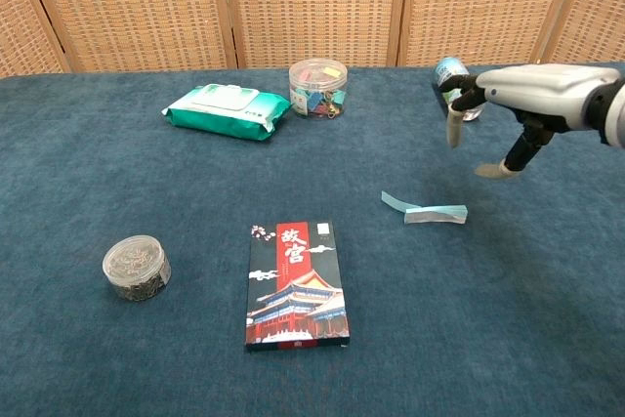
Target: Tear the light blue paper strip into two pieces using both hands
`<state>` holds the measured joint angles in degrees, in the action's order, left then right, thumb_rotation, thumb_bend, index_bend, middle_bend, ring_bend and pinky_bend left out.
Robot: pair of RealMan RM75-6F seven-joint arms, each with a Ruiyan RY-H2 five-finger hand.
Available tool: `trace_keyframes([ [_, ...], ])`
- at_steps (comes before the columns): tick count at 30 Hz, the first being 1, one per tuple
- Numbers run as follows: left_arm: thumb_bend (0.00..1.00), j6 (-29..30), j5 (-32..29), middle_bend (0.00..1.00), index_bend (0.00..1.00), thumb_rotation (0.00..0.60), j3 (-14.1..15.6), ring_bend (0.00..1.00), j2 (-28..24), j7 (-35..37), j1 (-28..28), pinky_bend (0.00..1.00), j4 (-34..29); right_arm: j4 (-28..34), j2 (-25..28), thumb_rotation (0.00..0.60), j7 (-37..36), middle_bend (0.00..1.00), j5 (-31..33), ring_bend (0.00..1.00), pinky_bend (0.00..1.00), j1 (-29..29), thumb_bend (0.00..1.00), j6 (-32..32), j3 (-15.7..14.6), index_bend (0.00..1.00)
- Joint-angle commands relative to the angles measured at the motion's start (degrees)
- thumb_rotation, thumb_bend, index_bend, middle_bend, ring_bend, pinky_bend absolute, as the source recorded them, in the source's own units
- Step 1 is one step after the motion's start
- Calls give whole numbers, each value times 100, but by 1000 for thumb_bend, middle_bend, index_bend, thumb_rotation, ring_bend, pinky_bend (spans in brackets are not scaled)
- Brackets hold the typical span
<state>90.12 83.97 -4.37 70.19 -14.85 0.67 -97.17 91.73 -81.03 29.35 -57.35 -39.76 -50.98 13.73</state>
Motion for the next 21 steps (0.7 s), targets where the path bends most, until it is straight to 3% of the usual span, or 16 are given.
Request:
trace_keyframes([
  [1, 0, -7, -11, 0, 0, 600, 6, 0, 2, -1, -6, 0, -1, -338, -374, 600, 298, 0, 354, 0, 0, -191, 363, -41, -94, 391],
  [8, 0, -12, -39, 0, 0, 600, 13, 0, -5, 18, -18, 0, 0, -645, -813, 600, 557, 0, 643, 0, 0, -323, 363, -220, -238, 391],
  [21, 0, -41, -61, 0, 0, 600, 42, 0, 20, -36, -57, 0, 10, -1105, -1249, 600, 329, 0, 364, 0, 0, -278, 363, -414, -491, 417],
])
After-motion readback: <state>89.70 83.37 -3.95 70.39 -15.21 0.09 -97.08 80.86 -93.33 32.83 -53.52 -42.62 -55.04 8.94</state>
